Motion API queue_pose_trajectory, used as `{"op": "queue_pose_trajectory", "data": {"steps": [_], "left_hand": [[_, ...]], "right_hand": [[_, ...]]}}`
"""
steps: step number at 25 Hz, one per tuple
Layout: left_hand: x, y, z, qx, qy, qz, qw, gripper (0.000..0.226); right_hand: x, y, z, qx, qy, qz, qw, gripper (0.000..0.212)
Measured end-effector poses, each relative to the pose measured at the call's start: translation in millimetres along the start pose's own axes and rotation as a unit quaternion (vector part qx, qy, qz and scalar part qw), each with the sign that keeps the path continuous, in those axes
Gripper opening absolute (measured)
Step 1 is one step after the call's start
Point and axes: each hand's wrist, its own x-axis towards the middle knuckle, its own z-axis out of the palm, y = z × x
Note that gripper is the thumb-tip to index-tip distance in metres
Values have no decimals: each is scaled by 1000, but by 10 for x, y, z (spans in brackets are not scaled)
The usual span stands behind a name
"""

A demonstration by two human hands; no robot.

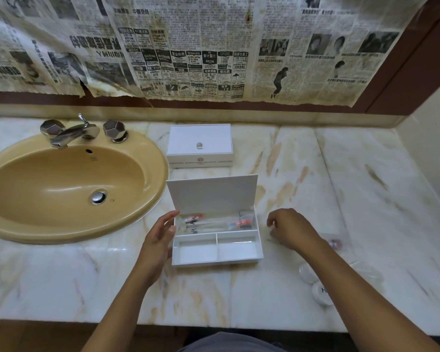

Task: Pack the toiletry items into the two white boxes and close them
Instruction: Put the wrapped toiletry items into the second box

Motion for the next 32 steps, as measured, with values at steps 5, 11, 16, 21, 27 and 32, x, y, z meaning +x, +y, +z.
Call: {"op": "queue_pose_trajectory", "data": {"steps": [5, 11, 16, 21, 27, 32], "left_hand": [[-25, 18, 4, -4, -4, 1, 1000, 31], [-49, 64, 15, -5, -8, 9, 1000, 32], [-19, 27, -8, -3, -7, 10, 1000, 32], [-2, 6, -15, -8, -13, 8, 1000, 34], [30, -33, -49, -5, -19, 3, 1000, 33], [19, -32, -23, -23, -19, -1, 1000, 32]], "right_hand": [[26, -127, 11, -9, 39, -34, 999, 44], [-6, 15, 229, -37, 44, -6, 998, 52], [-28, -60, 162, 6, 115, -23, 993, 48], [-299, -368, -308, 72, 212, -73, 972, 26], [-716, -1037, -672, 198, 234, -222, 926, 20], [-420, -1386, -246, 115, 235, -299, 918, 21]]}}
